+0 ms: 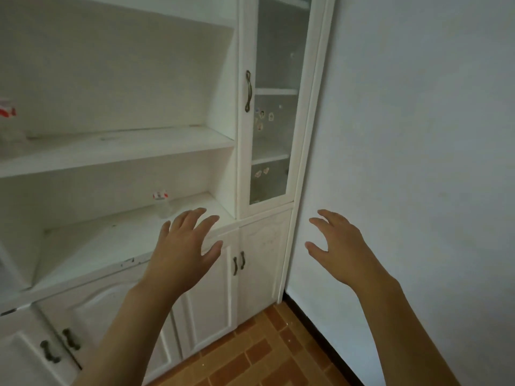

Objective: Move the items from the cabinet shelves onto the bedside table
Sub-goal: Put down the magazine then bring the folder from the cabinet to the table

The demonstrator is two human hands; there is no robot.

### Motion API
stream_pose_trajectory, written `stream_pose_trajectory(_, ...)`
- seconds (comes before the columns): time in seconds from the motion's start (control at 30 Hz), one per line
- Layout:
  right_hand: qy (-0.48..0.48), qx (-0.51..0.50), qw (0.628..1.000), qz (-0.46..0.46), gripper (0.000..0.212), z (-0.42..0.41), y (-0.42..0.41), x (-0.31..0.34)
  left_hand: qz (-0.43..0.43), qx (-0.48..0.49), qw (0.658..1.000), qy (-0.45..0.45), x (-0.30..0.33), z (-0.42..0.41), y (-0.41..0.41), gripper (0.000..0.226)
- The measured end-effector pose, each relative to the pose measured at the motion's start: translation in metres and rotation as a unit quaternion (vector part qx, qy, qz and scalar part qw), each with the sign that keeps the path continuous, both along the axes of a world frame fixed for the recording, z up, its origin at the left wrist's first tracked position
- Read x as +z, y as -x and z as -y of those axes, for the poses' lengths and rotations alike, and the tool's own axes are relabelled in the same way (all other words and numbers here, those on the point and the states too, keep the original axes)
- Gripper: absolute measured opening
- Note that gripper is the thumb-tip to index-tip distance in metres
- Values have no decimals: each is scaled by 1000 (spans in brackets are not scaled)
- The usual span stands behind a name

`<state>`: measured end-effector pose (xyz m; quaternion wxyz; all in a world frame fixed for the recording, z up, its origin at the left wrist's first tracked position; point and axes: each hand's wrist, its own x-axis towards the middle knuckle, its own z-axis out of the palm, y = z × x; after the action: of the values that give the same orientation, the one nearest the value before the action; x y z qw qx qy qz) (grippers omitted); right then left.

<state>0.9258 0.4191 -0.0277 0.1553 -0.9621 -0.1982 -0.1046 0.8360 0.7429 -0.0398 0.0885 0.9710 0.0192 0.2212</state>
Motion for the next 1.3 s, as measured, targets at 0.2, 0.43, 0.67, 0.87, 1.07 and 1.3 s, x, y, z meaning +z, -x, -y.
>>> stream_pose_trajectory(0.2,-14,44,999,13,62,-44,-80,12,11,22,1000,-6,4,-36,-55,59)
stream_pose_trajectory(0.43,-4,95,994,47,62,-86,-195,28,22,39,999,0,5,-62,-146,58)
stream_pose_trajectory(0.67,48,155,981,109,58,-121,-314,69,43,41,998,-6,25,-73,-257,60)
stream_pose_trajectory(0.87,86,181,966,163,60,-151,-375,108,70,26,997,3,35,-78,-322,58)
stream_pose_trajectory(1.07,125,197,941,246,60,-181,-412,139,93,-1,996,-5,54,-95,-377,59)
stream_pose_trajectory(1.3,184,199,904,332,60,-200,-448,168,138,-57,989,-1,74,-106,-442,63)
